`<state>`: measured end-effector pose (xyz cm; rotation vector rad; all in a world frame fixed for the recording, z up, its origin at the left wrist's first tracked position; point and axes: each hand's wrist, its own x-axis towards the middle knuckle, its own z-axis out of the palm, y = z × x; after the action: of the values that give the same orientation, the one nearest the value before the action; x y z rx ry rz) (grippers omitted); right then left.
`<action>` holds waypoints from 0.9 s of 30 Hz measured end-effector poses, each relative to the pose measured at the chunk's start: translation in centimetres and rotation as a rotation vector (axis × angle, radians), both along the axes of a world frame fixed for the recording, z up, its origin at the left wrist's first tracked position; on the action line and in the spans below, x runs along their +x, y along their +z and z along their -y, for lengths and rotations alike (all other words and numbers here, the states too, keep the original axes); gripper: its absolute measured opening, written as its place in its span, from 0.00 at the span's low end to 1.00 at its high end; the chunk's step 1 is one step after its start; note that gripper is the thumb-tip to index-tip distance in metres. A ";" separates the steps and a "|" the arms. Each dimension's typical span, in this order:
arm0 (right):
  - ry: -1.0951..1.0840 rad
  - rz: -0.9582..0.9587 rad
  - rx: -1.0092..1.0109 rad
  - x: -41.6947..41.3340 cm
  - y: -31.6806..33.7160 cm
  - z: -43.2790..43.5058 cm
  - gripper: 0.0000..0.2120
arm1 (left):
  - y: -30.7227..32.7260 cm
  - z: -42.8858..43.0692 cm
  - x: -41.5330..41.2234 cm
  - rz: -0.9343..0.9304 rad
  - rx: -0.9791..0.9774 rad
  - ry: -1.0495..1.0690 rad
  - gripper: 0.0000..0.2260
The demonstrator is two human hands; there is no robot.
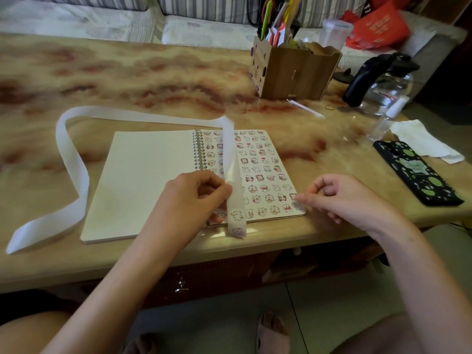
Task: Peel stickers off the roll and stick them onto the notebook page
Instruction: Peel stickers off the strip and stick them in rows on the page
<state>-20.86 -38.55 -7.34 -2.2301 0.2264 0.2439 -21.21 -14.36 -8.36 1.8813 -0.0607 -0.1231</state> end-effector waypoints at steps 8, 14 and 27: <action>0.016 -0.008 -0.035 0.2 -0.2 0.0 0.09 | -0.1 0.0 0.1 -0.013 -0.020 -0.004 0.04; -0.010 0.005 -0.040 0.3 -0.5 -0.3 0.12 | -0.1 -0.1 0.0 -0.006 -0.007 -0.003 0.05; -0.005 0.354 0.150 -0.3 0.3 -2.9 0.03 | 0.7 -0.1 0.1 -0.006 -0.174 0.036 0.05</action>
<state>-21.20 -35.61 -7.05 -2.0810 0.0210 -0.1338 -21.08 -14.28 -7.66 1.7077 -0.0329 -0.0959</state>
